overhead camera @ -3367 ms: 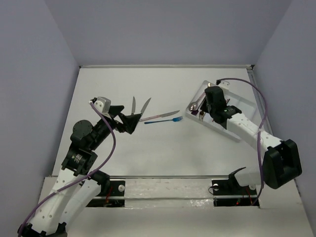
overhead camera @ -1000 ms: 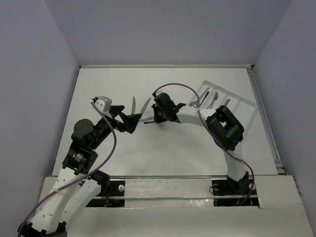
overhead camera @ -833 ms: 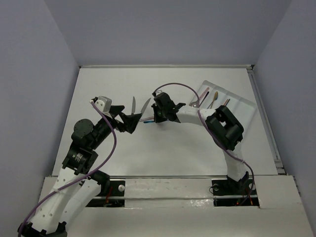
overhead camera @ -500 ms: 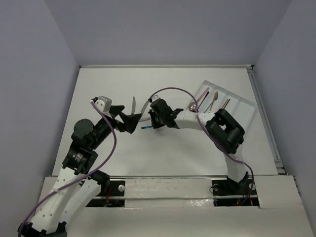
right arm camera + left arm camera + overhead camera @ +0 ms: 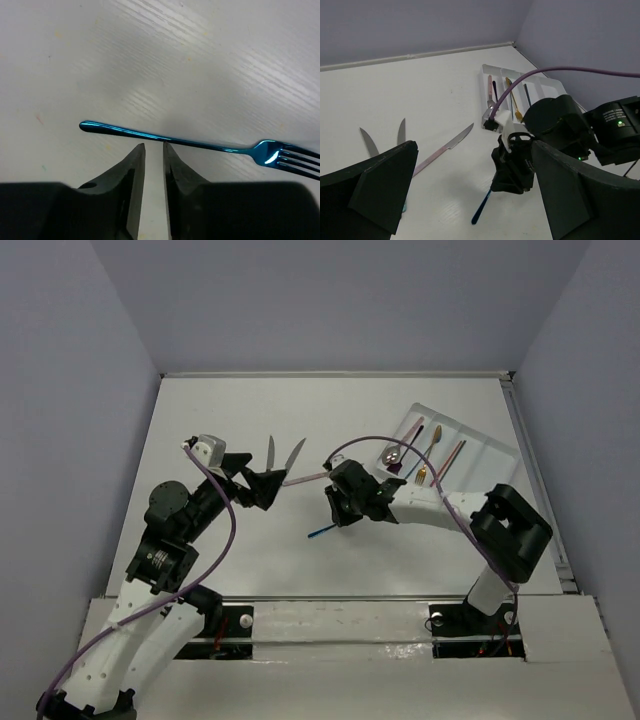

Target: Sort the eating utensils into containers

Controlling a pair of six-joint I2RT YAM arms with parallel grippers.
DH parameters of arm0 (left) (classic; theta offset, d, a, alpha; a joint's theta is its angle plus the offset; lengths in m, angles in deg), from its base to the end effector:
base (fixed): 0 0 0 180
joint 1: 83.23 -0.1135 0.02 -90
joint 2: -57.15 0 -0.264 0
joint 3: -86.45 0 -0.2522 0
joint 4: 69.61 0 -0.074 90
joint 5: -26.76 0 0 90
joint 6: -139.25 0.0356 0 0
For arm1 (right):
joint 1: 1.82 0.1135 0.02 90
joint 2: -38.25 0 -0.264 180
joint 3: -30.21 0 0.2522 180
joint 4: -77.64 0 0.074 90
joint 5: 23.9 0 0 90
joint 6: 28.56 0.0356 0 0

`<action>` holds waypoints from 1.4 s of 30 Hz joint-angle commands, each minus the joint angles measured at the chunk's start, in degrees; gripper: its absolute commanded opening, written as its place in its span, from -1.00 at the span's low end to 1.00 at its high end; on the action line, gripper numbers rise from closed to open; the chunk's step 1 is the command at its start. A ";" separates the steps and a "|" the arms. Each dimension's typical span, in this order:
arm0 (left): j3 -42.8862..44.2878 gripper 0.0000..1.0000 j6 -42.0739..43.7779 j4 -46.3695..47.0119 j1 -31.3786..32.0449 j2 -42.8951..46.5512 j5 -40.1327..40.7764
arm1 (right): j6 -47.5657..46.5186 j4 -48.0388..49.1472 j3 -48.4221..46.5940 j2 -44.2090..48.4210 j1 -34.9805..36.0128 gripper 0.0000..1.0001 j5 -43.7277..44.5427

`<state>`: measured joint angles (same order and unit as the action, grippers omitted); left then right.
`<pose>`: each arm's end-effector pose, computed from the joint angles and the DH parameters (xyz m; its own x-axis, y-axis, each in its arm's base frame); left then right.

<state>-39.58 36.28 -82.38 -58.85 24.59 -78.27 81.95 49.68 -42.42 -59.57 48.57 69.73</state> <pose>0.1232 -0.0660 0.3639 -0.0085 -0.2341 -0.9722 0.6468 0.7402 -0.1839 0.2248 0.2681 0.1801 -0.7387 -0.3442 -0.5795 -0.5187 0.8393 0.1627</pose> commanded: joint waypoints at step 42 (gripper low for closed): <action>1.19 0.98 -0.39 3.22 -0.65 0.30 -1.32 | 12.88 -6.46 -6.61 -9.58 -0.65 0.12 16.75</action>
<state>-39.58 36.28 -82.34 -59.29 24.61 -78.53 94.23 45.59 -48.13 -66.82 48.37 84.73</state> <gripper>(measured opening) 0.991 0.633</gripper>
